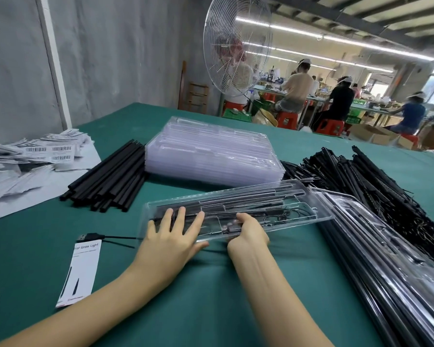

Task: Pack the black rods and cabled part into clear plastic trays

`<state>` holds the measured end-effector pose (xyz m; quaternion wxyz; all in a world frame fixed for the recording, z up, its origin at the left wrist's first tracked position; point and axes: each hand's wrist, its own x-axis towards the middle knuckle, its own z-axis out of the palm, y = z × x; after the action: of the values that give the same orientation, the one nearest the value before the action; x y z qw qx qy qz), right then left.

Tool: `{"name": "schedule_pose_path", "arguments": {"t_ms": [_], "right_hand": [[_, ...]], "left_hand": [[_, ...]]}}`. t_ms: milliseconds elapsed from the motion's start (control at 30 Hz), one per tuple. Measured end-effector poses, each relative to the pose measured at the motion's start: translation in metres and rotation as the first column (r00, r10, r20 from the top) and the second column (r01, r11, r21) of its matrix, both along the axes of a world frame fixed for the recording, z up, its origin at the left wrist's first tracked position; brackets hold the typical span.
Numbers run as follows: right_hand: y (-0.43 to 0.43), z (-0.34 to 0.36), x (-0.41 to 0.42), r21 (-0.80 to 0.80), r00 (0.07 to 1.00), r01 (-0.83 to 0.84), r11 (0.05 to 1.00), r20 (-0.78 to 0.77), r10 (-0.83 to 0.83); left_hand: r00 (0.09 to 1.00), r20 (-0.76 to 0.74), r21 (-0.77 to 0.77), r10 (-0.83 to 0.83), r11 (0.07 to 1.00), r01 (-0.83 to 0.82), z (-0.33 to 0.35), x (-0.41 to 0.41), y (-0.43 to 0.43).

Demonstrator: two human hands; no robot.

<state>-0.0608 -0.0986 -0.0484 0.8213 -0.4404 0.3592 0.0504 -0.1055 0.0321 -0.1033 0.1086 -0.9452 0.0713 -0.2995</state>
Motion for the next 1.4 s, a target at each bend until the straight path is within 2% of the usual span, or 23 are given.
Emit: {"name": "schedule_pose_path", "arguments": {"t_ms": [133,533,1000,1133,1233,1400], "right_hand": [[-0.007,-0.006,0.009,0.061,0.99,-0.142,0.988,-0.015,0.144],[-0.009,-0.01,0.011,0.042,0.994,-0.107,0.993,0.01,0.106],[-0.018,-0.004,0.012,-0.078,0.985,-0.17,0.982,-0.049,0.167],[-0.019,-0.006,0.011,-0.043,0.977,-0.204,0.978,0.05,0.206],[-0.018,-0.011,0.013,0.001,0.997,-0.071,0.997,-0.009,0.071],[-0.009,-0.008,0.011,0.091,0.998,0.059,0.994,0.021,-0.061]], "left_hand": [[0.999,0.025,0.041,0.037,0.998,-0.038,-0.002,0.0,-0.002],[0.997,0.016,0.048,0.076,0.996,-0.076,-0.004,0.004,-0.004],[0.99,0.137,0.135,0.042,0.989,-0.061,0.002,0.013,-0.003],[0.992,0.127,0.118,0.027,0.992,-0.042,0.003,0.012,-0.006],[0.993,0.112,0.087,-0.036,0.996,0.027,0.006,0.012,-0.014],[0.957,0.157,0.108,-0.243,0.968,0.228,0.008,0.024,-0.047]]}}
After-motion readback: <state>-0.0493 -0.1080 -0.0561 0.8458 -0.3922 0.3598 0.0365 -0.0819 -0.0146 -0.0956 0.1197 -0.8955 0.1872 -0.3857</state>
